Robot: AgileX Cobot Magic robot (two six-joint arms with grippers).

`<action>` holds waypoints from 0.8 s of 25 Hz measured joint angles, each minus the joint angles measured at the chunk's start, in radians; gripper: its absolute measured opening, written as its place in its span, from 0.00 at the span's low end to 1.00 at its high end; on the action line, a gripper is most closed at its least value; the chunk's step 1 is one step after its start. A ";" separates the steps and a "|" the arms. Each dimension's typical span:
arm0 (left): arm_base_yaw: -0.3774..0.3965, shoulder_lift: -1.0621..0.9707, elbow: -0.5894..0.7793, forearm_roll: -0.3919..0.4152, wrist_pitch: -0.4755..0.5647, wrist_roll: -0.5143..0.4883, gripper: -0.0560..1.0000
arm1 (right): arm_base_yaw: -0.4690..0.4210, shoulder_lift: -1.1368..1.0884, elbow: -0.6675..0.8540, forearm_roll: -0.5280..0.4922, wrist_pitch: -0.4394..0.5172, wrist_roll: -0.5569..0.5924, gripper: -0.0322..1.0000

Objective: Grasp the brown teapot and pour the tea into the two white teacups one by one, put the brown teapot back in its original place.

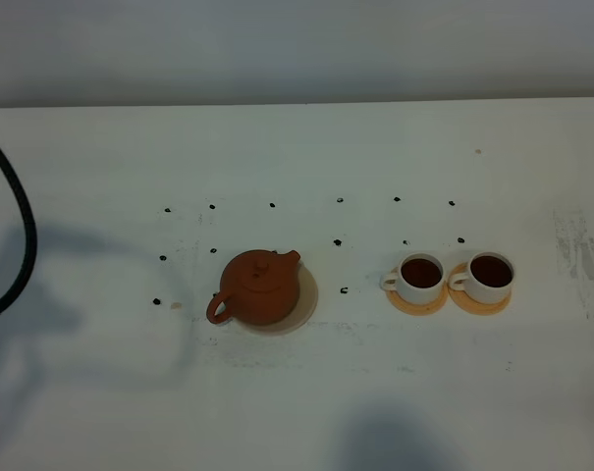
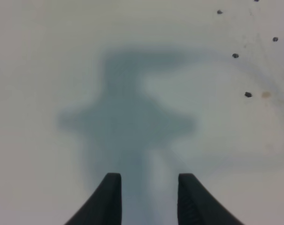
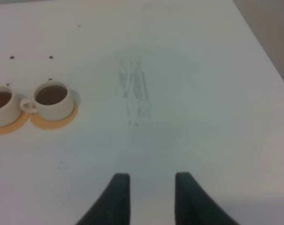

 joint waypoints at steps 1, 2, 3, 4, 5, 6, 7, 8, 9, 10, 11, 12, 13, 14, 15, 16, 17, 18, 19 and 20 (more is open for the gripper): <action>0.000 -0.008 0.000 0.000 0.007 0.000 0.32 | 0.000 0.000 0.000 0.000 0.000 0.000 0.25; 0.000 -0.014 0.000 -0.001 0.016 0.000 0.32 | 0.000 0.000 0.000 0.000 0.000 0.000 0.25; 0.000 -0.013 -0.001 -0.005 0.024 0.000 0.32 | 0.000 0.000 0.000 0.000 0.000 0.000 0.25; 0.000 -0.013 -0.001 -0.012 0.027 -0.001 0.32 | 0.000 0.000 0.000 0.000 0.000 0.000 0.25; 0.001 -0.013 -0.001 -0.021 0.026 -0.004 0.32 | 0.000 0.000 0.000 0.000 0.000 0.000 0.25; 0.001 -0.013 -0.001 -0.033 0.025 -0.013 0.32 | 0.000 0.000 0.000 0.000 0.000 0.000 0.25; 0.001 -0.013 -0.001 -0.044 0.021 -0.029 0.32 | 0.000 0.000 0.000 0.000 0.000 0.000 0.25; 0.001 -0.019 -0.001 -0.056 0.015 -0.043 0.32 | 0.000 0.000 0.000 0.000 0.000 0.000 0.25; 0.001 -0.025 -0.001 -0.066 0.013 -0.057 0.32 | 0.000 0.000 0.000 0.000 0.000 0.000 0.25; 0.001 -0.037 -0.001 -0.072 0.014 -0.066 0.32 | 0.000 0.000 0.000 0.000 0.000 0.000 0.25; 0.001 -0.050 -0.001 -0.072 0.016 -0.072 0.32 | 0.000 0.000 0.000 0.000 0.000 0.000 0.25; -0.001 -0.071 0.001 -0.069 0.019 -0.074 0.32 | 0.000 0.000 0.000 0.000 0.000 0.000 0.25; -0.002 -0.098 0.005 -0.060 0.022 -0.078 0.32 | 0.000 0.000 0.000 0.000 0.000 0.000 0.25; -0.002 -0.133 0.018 -0.049 0.022 -0.084 0.32 | 0.000 0.000 0.000 0.000 0.000 0.000 0.25; -0.002 -0.166 0.032 -0.042 0.021 -0.095 0.32 | 0.000 0.000 0.000 0.000 0.000 0.000 0.25; -0.002 -0.210 0.057 -0.036 0.020 -0.104 0.32 | 0.000 0.000 0.000 0.000 0.000 0.000 0.25; -0.002 -0.258 0.082 -0.036 0.019 -0.116 0.32 | 0.000 0.000 0.000 0.000 0.000 0.000 0.25; -0.002 -0.300 0.117 -0.036 0.019 -0.126 0.32 | 0.000 0.000 0.000 0.000 0.000 0.000 0.25; -0.002 -0.350 0.156 -0.036 0.019 -0.131 0.32 | 0.000 0.000 0.000 0.000 0.000 0.000 0.25; -0.002 -0.402 0.191 -0.035 0.019 -0.135 0.32 | 0.000 0.000 0.000 0.000 0.000 0.000 0.25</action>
